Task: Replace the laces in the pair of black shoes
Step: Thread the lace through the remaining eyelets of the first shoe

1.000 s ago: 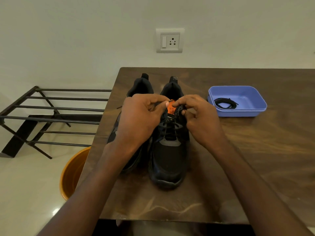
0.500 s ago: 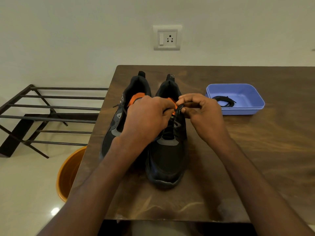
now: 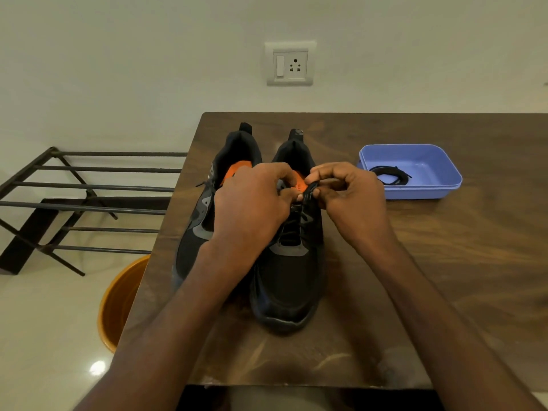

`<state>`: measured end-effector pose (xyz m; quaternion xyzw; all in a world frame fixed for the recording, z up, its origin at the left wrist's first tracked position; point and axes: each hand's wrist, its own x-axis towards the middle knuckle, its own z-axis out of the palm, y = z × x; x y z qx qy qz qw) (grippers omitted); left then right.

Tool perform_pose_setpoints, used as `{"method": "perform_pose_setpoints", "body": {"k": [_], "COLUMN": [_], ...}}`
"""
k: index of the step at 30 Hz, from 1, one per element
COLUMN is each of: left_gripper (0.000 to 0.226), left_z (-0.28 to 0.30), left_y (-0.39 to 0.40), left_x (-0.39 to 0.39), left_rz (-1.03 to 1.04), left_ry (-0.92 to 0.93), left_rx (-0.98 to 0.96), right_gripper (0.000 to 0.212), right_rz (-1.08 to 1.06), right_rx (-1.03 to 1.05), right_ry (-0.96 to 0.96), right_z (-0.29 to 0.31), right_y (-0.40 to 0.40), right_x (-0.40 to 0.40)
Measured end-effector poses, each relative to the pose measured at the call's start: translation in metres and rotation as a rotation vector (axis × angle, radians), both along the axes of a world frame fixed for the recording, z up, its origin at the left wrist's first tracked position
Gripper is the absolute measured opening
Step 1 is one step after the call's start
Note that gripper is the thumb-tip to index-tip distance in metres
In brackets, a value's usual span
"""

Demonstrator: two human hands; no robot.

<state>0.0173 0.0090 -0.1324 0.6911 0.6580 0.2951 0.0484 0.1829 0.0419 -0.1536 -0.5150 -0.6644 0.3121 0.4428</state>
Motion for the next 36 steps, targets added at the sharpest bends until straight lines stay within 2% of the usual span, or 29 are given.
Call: {"method": "perform_pose_setpoints", "body": {"k": [3,8,13,15,17,19,22,24,27,30,31,33,35,36], "left_gripper": [0.008,0.010,0.010,0.010,0.014,0.023,0.033,0.037,0.042,0.048,0.044,0.041,0.045,0.046], "left_z": [-0.003,-0.007,-0.005,-0.005,-0.004,-0.001,0.000,-0.002,-0.007,-0.010,-0.010,-0.011,-0.012,-0.013], "left_y": [-0.001,-0.001,-0.004,-0.007,-0.008,-0.006,-0.002,-0.001,0.000,-0.001,0.000,0.000,0.003,0.003], "left_x": [0.002,0.001,-0.002,-0.006,-0.011,-0.019,-0.032,-0.037,-0.043,-0.040,-0.039,-0.037,-0.038,-0.039], "left_rz": [-0.055,-0.152,-0.208,-0.226,-0.177,-0.098,-0.072,-0.120,-0.206,-0.211,-0.191,-0.165,-0.178,-0.190], "left_ry": [-0.046,-0.199,-0.167,-0.144,-0.011,0.014,-0.077,-0.045,-0.067,-0.024,-0.022,-0.034,-0.079,-0.098], "left_rx": [0.033,-0.034,-0.071,-0.056,0.033,0.076,-0.014,-0.066,-0.094,-0.104,-0.103,-0.079,-0.066,-0.065], "right_gripper": [0.034,0.037,0.038,0.037,0.035,0.022,0.008,0.004,0.003,0.012,0.014,0.012,0.015,0.014], "right_rz": [-0.038,-0.133,-0.137,-0.097,-0.079,-0.077,0.013,0.072,0.054,0.026,0.014,-0.031,-0.174,-0.279], "right_rx": [0.014,0.048,0.038,-0.043,-0.160,-0.204,-0.227,-0.250,-0.239,-0.233,-0.240,-0.297,-0.327,-0.278], "right_ry": [-0.024,-0.076,-0.150,-0.063,0.055,0.093,0.008,-0.041,-0.133,-0.187,-0.149,0.094,0.414,0.472], "right_z": [0.000,0.000,0.003,0.005,0.007,0.012,0.017,0.019,0.019,0.016,0.016,0.023,0.032,0.033], "right_y": [-0.002,-0.006,-0.007,-0.006,-0.006,-0.009,-0.015,-0.017,-0.017,-0.016,-0.015,-0.013,-0.009,-0.006], "right_x": [-0.002,-0.008,-0.010,-0.006,-0.001,0.005,0.013,0.013,0.007,0.004,0.004,0.008,0.017,0.024]}}
